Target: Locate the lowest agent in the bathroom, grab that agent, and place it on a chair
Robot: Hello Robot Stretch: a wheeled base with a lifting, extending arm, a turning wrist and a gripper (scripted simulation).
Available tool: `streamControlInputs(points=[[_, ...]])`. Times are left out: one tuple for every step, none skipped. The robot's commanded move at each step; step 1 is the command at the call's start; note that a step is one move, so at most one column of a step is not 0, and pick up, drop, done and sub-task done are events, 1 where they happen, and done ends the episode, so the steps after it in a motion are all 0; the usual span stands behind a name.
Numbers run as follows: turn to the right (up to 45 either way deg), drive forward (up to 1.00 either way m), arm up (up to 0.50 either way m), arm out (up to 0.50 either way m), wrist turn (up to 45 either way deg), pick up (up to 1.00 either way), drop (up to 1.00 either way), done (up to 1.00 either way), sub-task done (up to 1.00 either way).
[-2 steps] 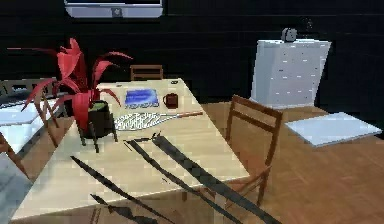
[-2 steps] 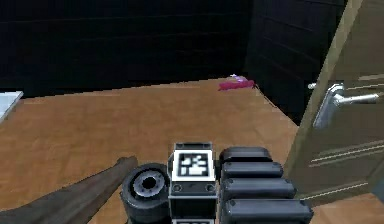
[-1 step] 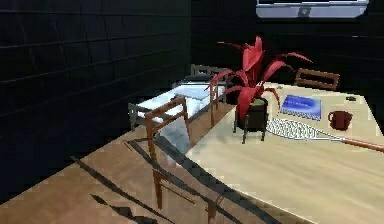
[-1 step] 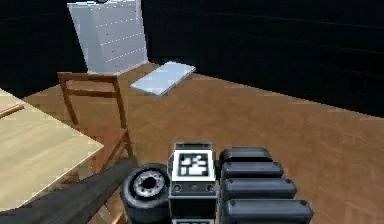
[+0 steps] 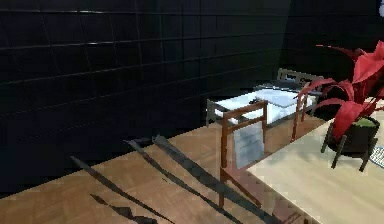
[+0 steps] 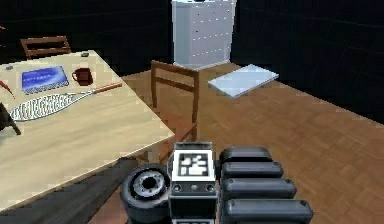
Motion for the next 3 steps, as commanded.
streamControlInputs(points=[[-3.0,0.00,0.00,0.00,0.0,0.00,0.00,0.00,0.00],[0.0,0.00,0.00,0.28,0.0,0.00,0.00,0.00,0.00],[0.0,0.00,0.00,0.00,39.0,0.00,0.00,0.00,0.00]])
